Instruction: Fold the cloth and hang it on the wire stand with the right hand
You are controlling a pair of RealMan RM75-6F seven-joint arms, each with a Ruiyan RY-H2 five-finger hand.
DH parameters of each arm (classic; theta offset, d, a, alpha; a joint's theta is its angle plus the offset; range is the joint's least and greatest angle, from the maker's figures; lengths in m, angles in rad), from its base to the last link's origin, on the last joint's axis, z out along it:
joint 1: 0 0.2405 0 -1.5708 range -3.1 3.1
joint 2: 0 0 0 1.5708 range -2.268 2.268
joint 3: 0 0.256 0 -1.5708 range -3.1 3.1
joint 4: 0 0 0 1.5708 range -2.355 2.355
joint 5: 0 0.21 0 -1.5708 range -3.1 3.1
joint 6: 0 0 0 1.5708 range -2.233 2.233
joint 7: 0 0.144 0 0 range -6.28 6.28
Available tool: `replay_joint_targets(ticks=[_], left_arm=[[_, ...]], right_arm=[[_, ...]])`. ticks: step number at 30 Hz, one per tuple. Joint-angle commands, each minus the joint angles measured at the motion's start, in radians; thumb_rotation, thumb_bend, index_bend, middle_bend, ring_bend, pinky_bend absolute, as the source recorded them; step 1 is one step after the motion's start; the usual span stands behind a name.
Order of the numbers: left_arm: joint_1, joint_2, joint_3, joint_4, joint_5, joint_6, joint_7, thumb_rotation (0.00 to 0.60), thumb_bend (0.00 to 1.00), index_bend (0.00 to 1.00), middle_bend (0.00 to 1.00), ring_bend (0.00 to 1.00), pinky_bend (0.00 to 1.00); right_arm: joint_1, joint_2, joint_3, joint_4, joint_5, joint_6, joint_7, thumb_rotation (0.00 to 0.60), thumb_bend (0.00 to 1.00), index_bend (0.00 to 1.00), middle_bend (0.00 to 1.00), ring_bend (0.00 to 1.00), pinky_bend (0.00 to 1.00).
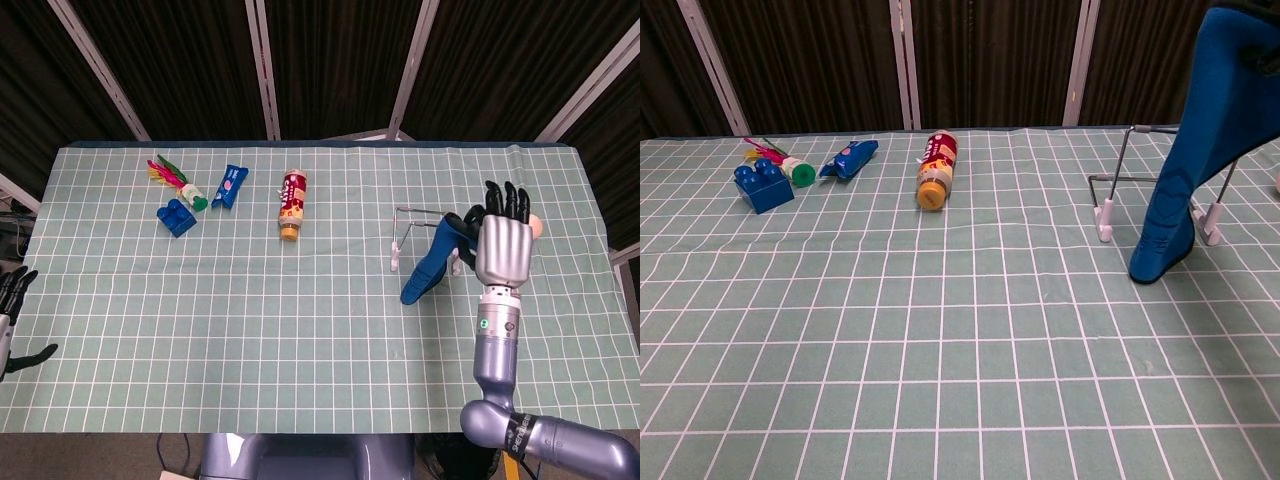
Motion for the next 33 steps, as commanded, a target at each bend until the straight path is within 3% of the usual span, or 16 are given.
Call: replay_joint_targets(ticks=[1,12,33], left_arm=[[-0.002,-0.002,-0.003,0.004,-0.008,-0.005,0.002,0.600,0.00,0.00,0.00,0.00,0.00],[-0.015,-0.018,-0.015,0.022,-0.050,-0.037,0.026,0.600,0.00,0.00,0.00,0.00,0.00],[-0.034,-0.044,-0.029,0.050,-0.107,-0.080,0.068,0.600,0.00,0.00,0.00,0.00,0.00]], right_arm=[[0.029,-0.026,0.033,0.047,0.030,-0.022,0.013,0.600,0.58,0.77,0.11,0.00,0.05],[0.128,-0.087,0.120,0.210,0.121,-0.067,-0.005,0.600,0.58,0.77,0.11,0.00,0.05],[0.212,-0.144,0.128,0.448,0.158,-0.191,0.053,0.600,0.58,0.77,0.11,0.00,0.04]])
